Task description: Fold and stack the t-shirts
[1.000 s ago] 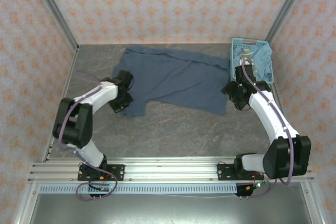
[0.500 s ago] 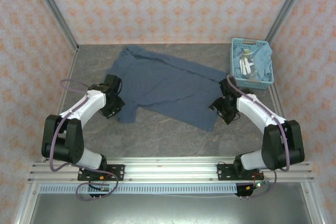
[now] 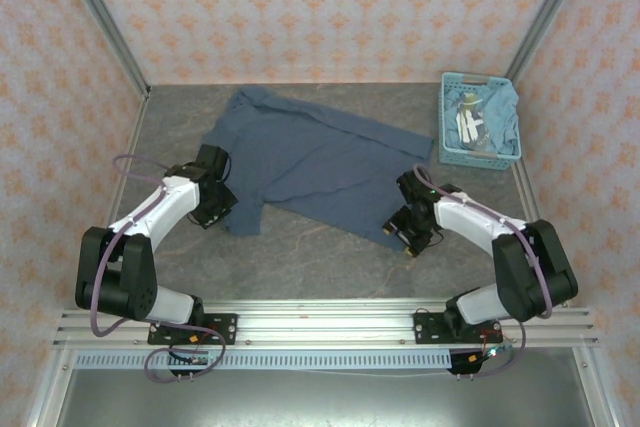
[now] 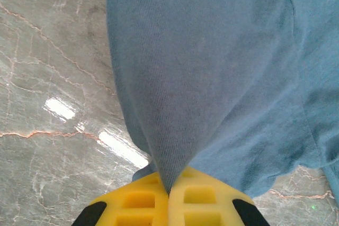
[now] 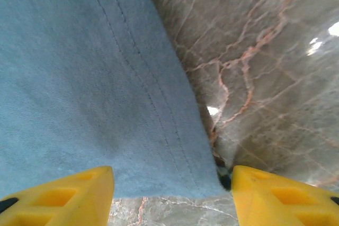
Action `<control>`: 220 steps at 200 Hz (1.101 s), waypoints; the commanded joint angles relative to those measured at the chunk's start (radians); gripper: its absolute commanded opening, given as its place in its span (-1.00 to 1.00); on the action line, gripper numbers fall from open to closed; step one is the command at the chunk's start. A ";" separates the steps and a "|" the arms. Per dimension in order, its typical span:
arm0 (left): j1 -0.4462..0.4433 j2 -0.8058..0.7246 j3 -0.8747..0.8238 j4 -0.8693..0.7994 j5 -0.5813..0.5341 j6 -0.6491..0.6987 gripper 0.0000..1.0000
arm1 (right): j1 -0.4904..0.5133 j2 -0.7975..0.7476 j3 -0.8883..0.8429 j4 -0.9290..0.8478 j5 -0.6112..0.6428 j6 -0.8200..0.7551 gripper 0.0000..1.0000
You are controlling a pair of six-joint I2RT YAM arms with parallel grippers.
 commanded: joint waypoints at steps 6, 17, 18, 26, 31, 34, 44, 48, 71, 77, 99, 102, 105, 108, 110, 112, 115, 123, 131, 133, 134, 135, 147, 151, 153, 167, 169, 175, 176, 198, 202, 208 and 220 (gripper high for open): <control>-0.001 -0.019 -0.018 0.007 0.007 0.012 -1.00 | 0.028 0.030 0.005 0.046 0.002 0.038 0.11; -0.001 -0.025 -0.028 0.013 0.011 0.007 -1.00 | 0.032 0.048 0.010 0.060 0.002 0.038 -0.08; -0.001 -0.025 -0.029 0.015 0.011 0.007 -1.00 | 0.032 0.050 0.012 0.059 0.003 0.038 -0.10; -0.002 -0.031 -0.036 0.021 0.016 0.004 -1.00 | 0.033 0.062 0.019 0.062 0.009 0.035 -0.30; -0.001 -0.036 -0.039 0.023 0.019 0.003 -1.00 | 0.032 0.065 0.028 0.058 0.022 0.030 -0.46; -0.002 -0.040 -0.040 0.024 0.018 0.002 -1.00 | 0.032 0.066 0.034 0.051 0.032 0.027 -0.54; -0.002 -0.062 -0.040 0.023 0.017 -0.001 -1.00 | 0.033 0.057 0.068 0.021 0.074 0.005 -0.79; -0.001 -0.074 -0.039 0.023 0.016 -0.003 -1.00 | 0.032 0.049 0.088 0.007 0.094 -0.009 -0.87; -0.002 -0.159 0.021 0.012 -0.009 -0.008 -1.00 | 0.025 0.021 0.272 -0.103 0.185 -0.120 -1.00; -0.001 -0.174 0.055 0.008 -0.014 -0.006 -1.00 | 0.020 0.022 0.332 -0.131 0.199 -0.153 -1.00; 0.004 -0.191 0.234 -0.020 -0.042 -0.004 -1.00 | -0.001 0.054 0.586 -0.202 0.216 -0.266 -1.00; 0.005 -0.190 0.263 -0.023 -0.046 -0.005 -1.00 | -0.004 0.061 0.621 -0.212 0.216 -0.277 -1.00; 0.006 -0.191 0.292 -0.026 -0.051 -0.005 -1.00 | -0.006 0.068 0.657 -0.222 0.215 -0.290 -1.00; 0.007 -0.189 0.319 -0.029 -0.057 -0.006 -1.00 | -0.010 0.075 0.693 -0.231 0.216 -0.303 -1.00; 0.007 -0.189 0.341 -0.030 -0.062 -0.008 -1.00 | -0.012 0.080 0.717 -0.239 0.216 -0.309 -1.00; 0.008 -0.188 0.358 -0.033 -0.065 -0.008 -1.00 | -0.014 0.084 0.741 -0.245 0.216 -0.317 -1.00; 0.008 -0.187 0.388 -0.034 -0.072 -0.009 -1.00 | -0.016 0.090 0.776 -0.252 0.216 -0.328 -1.00; 0.009 -0.184 0.465 -0.046 -0.092 -0.011 -1.00 | -0.022 0.102 0.863 -0.272 0.215 -0.355 -1.00; 0.010 -0.183 0.539 -0.060 -0.113 -0.012 -1.00 | -0.027 0.108 0.929 -0.283 0.213 -0.378 -1.00; 0.011 -0.183 0.557 -0.063 -0.117 -0.012 -1.00 | -0.028 0.108 0.947 -0.285 0.213 -0.382 -1.00; 0.011 -0.184 0.565 -0.064 -0.120 -0.012 -1.00 | -0.028 0.108 0.956 -0.285 0.212 -0.385 -1.00; 0.010 -0.185 0.572 -0.066 -0.122 -0.012 -1.00 | -0.029 0.108 0.968 -0.286 0.212 -0.388 -1.00; 0.010 -0.201 0.657 -0.075 -0.153 -0.012 -1.00 | -0.030 0.093 1.047 -0.283 0.198 -0.423 -1.00; 0.010 -0.212 0.679 -0.075 -0.162 -0.012 -1.00 | -0.031 0.085 1.067 -0.278 0.189 -0.434 -1.00; 0.010 -0.217 0.689 -0.074 -0.165 -0.012 -1.00 | -0.030 0.079 1.076 -0.275 0.185 -0.438 -1.00; 0.010 -0.265 0.736 -0.056 -0.189 -0.011 -1.00 | -0.030 0.026 1.100 -0.237 0.138 -0.463 -1.00; 0.010 -0.275 0.742 -0.051 -0.191 -0.010 -1.00 | -0.031 0.015 1.100 -0.228 0.129 -0.465 -1.00; 0.010 -0.303 0.754 -0.036 -0.197 -0.007 -1.00 | -0.031 -0.018 1.090 -0.204 0.105 -0.469 -1.00; 0.011 -0.309 0.756 -0.032 -0.197 -0.007 -1.00 | -0.030 -0.024 1.089 -0.200 0.100 -0.469 -1.00; 0.011 -0.396 0.813 0.011 -0.223 0.006 -1.00 | -0.030 -0.165 1.024 -0.104 -0.003 -0.460 -1.00; 0.010 -0.405 0.831 0.012 -0.227 0.009 -1.00 | -0.030 -0.188 1.014 -0.091 -0.018 -0.454 -1.00; 0.010 -0.412 0.861 0.013 -0.231 0.015 -1.00 | -0.031 -0.219 1.005 -0.078 -0.043 -0.445 -1.00; 0.010 -0.404 0.941 0.004 -0.233 0.024 -1.00 | -0.030 -0.262 1.001 -0.071 -0.081 -0.420 -1.00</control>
